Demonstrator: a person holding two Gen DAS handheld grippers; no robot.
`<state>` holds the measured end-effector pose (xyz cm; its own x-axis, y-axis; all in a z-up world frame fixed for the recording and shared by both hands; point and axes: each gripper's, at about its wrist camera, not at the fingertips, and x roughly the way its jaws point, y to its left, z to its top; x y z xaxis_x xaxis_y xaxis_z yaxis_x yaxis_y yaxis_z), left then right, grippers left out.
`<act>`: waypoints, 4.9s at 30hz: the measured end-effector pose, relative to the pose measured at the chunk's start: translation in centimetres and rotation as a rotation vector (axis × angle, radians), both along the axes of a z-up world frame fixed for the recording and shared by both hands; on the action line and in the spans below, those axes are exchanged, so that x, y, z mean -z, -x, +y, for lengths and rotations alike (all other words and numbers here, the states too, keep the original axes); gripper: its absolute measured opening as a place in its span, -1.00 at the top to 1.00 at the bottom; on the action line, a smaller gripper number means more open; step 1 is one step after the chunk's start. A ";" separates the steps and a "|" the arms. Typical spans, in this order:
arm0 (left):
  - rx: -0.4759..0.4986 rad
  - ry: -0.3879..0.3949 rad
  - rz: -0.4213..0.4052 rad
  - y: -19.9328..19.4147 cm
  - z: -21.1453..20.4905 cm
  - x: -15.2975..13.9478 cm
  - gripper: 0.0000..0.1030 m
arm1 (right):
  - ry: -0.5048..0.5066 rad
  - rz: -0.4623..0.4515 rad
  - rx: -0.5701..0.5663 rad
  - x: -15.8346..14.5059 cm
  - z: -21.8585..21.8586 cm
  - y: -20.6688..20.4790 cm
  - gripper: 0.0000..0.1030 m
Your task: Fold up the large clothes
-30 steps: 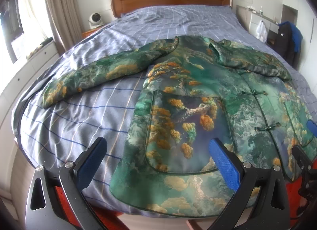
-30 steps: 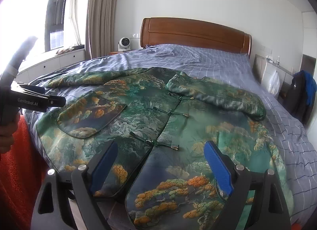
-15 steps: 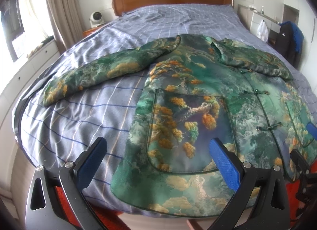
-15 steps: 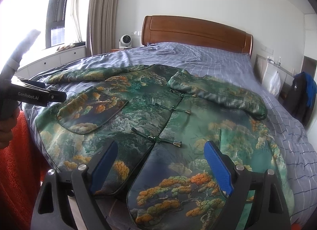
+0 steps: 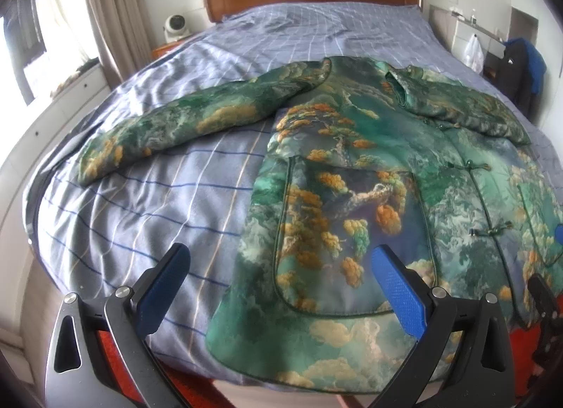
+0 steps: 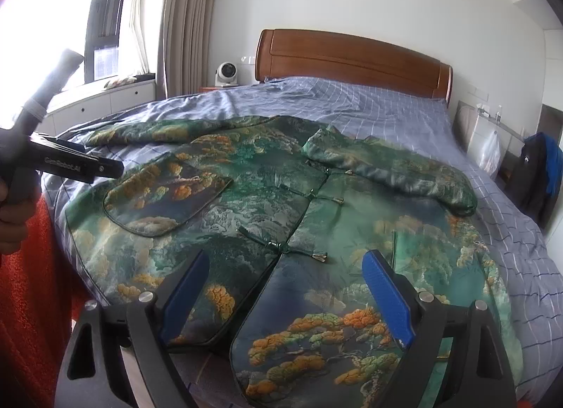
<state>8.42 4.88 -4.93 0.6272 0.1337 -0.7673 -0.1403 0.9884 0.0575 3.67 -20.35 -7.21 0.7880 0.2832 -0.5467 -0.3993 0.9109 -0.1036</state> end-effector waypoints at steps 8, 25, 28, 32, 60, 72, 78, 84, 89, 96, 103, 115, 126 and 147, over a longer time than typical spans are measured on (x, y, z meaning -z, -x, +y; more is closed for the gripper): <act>-0.054 0.064 0.032 -2.4 4.2 0.1 -0.99 | -0.008 0.006 0.005 0.0 -0.2 -0.2 -0.71; -0.663 0.643 -0.040 -9.3 29.8 5.1 -0.99 | -0.001 -0.015 0.003 -0.4 0.0 0.5 -0.71; -0.788 0.785 -0.047 -9.7 32.8 7.8 -0.98 | 0.004 -0.011 0.003 -0.3 0.1 0.4 -0.71; -0.846 0.823 -0.103 -10.2 34.2 8.3 -0.59 | 0.018 0.007 -0.010 0.1 0.5 0.3 -0.71; 0.411 -0.267 -0.231 -25.0 -21.7 -2.3 0.49 | -0.104 0.020 0.092 0.4 -4.2 -0.7 -0.71; 0.345 -0.214 -0.128 -13.7 -13.7 -0.3 -0.81 | -0.200 0.143 0.217 -0.1 -8.4 -3.9 -0.71; 0.132 -0.063 -0.115 -7.7 -4.6 -0.1 -0.82 | -0.458 0.288 0.072 -5.1 -8.7 -12.7 -0.71; -0.014 0.027 -0.120 -3.5 0.3 1.1 -0.82 | -0.622 0.610 0.154 -1.8 -8.5 -29.2 -0.55; -0.060 0.017 -0.148 -1.5 3.0 0.2 -0.82 | -0.690 0.764 0.274 2.6 -7.2 -34.1 -0.19; -0.112 0.026 -0.147 -0.2 5.0 0.7 -0.82 | -0.606 0.450 0.196 -3.7 -5.6 -32.4 0.70; -0.070 -0.009 -0.105 -1.2 2.8 1.6 -0.82 | -0.305 0.519 0.296 1.7 -6.0 -33.0 0.56; -0.075 -0.021 -0.112 -1.4 2.8 0.7 -0.82 | -0.394 0.370 0.269 -2.2 -8.3 -26.1 -0.28; -0.046 0.004 -0.168 -1.7 1.6 -2.7 -0.88 | -0.283 0.212 0.184 -2.0 -6.7 -7.9 -0.53; 0.018 0.044 -0.217 -1.4 -1.5 -3.9 -0.96 | -0.011 -0.007 0.174 -2.9 -3.5 -1.2 -0.98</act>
<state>9.80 3.34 -1.04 0.7800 0.0905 -0.6192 -0.1273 0.9917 -0.0155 4.91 -23.81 -4.32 0.8292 0.1477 -0.5391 -0.2345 0.9674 -0.0956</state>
